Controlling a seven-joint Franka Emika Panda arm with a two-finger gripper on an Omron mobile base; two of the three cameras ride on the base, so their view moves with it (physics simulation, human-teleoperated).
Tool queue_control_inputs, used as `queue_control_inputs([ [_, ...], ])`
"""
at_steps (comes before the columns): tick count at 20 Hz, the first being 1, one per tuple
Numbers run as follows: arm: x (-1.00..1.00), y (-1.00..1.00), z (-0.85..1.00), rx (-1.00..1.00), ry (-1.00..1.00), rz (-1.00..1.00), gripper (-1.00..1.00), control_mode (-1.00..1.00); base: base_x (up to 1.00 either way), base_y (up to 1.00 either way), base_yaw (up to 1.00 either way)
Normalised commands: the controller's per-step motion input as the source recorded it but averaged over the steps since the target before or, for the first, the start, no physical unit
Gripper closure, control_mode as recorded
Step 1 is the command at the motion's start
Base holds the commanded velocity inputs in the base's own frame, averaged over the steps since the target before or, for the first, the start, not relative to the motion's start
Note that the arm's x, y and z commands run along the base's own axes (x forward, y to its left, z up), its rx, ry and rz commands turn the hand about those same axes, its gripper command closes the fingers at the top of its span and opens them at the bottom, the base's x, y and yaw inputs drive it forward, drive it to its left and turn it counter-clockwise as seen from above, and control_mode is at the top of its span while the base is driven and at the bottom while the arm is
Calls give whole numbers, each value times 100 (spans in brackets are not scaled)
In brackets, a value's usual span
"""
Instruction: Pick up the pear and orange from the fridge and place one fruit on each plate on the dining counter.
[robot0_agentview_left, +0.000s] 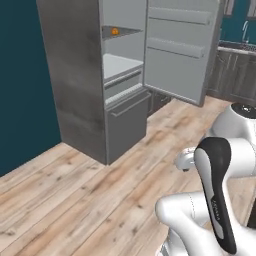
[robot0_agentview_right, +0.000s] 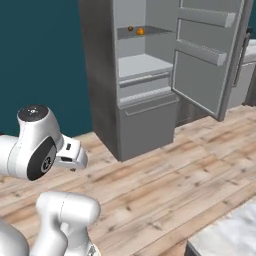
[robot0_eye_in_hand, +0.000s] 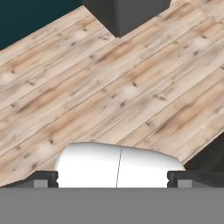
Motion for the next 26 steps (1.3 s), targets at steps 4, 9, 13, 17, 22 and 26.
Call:
queue_control_inputs([
  [4,0,0,0,0,0,0,-100,100,100,1,0],
  [9,0,0,0,0,0,0,-100,100,100,0,4],
  [13,0,0,0,0,0,0,-100,100,100,-7,16],
  [17,0,0,0,0,0,0,-100,100,100,-32,27],
  [22,0,0,0,0,0,0,-100,100,100,-52,33],
  [26,0,0,0,0,0,0,-100,100,100,-49,38],
])
